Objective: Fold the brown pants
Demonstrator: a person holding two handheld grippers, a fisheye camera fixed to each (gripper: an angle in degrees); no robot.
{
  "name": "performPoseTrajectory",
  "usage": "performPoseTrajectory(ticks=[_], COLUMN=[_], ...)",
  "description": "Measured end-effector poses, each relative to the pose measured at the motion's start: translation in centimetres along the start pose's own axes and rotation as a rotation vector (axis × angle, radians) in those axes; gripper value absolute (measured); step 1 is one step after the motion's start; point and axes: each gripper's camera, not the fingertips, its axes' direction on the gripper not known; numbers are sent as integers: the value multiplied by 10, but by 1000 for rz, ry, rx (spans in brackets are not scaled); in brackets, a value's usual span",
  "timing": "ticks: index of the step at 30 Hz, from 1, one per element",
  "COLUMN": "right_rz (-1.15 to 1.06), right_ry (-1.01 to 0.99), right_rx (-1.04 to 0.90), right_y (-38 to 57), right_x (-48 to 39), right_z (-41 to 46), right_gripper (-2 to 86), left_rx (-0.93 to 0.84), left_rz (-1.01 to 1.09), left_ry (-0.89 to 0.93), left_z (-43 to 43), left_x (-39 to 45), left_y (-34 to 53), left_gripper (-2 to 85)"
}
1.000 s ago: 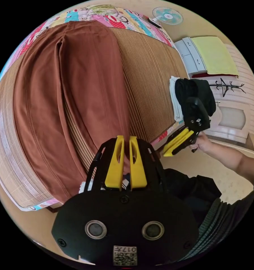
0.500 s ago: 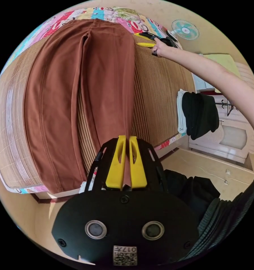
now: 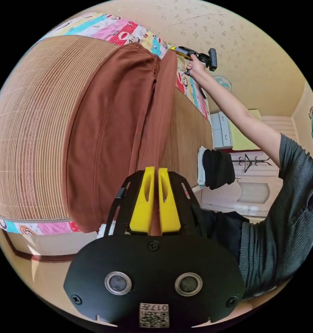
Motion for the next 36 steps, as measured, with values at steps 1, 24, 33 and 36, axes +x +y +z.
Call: performPoseTrajectory(ticks=[1,24,33,36], right_rz=[23,641,681,605], right_ry=[-101,-457,-943,-1066], right_rx=[5,-309,-91,30], right_y=[-1,495,505,508], right_x=[3,-17,5,2], right_z=[13,93,52,8], right_gripper=[24,86,26,19], left_rx=[-5,-402,-444,-355], left_rz=[-29,115,136,161], left_ry=[-63,-452,-166,288], left_z=[-8,23,-4,-37], left_x=[-18,-124,-150,-165], left_y=[0,-40,-53,-52], left_gripper=[-7,5,-2,-4])
